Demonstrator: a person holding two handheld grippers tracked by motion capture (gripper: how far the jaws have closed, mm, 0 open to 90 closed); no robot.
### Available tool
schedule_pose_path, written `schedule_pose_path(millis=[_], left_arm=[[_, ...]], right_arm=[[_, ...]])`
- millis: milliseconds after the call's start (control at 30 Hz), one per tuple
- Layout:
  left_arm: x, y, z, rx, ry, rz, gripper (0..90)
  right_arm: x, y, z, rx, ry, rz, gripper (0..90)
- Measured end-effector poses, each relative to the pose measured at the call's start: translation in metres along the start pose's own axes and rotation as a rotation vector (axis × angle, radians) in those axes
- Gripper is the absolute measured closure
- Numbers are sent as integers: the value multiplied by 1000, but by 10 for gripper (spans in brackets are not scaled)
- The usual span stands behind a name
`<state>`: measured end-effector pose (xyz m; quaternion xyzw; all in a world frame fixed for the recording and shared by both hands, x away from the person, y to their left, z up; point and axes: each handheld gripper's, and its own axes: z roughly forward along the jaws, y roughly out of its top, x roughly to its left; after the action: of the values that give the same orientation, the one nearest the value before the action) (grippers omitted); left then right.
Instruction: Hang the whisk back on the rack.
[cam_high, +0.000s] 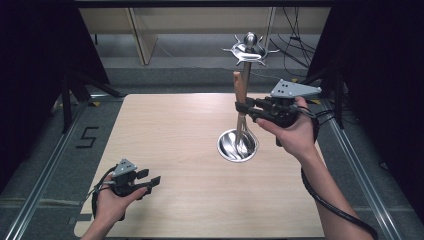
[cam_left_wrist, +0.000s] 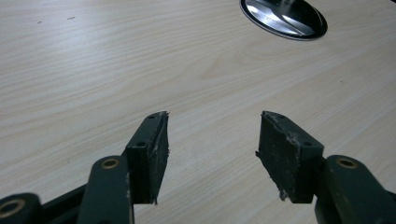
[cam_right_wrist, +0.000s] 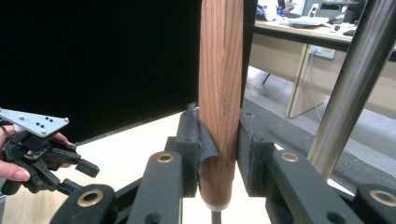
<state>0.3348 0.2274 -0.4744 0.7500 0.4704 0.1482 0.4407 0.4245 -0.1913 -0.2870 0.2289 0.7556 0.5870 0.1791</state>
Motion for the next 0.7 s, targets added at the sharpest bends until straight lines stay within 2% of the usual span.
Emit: schedule_pose_path(millis=[167,267,367,433,500,567,700], left_arm=[[0,0,0,-2,-2,-2,418],[-1,0,0,-6,-2,1,418],[0,0,0,-2,-2,7,418],[-1,0,0,-6,-3,0,418],[0,0,0,-5,-5,-4,418],[-1,0,0,-6,-3,-4,418],[0,0,0,-3,-3,9,417]], right_arm=[[1,1,0,9,-6,15,734],[0,3,1,1,-2,-10,734],[1,3,1,2,-1,0,734],[0,5,2,-6,-7,-14,734],[1,6,1,-2,0,-1,734],[0,7,2,-7,-3,-14,734],[2,9,3,-10,3,5,734]])
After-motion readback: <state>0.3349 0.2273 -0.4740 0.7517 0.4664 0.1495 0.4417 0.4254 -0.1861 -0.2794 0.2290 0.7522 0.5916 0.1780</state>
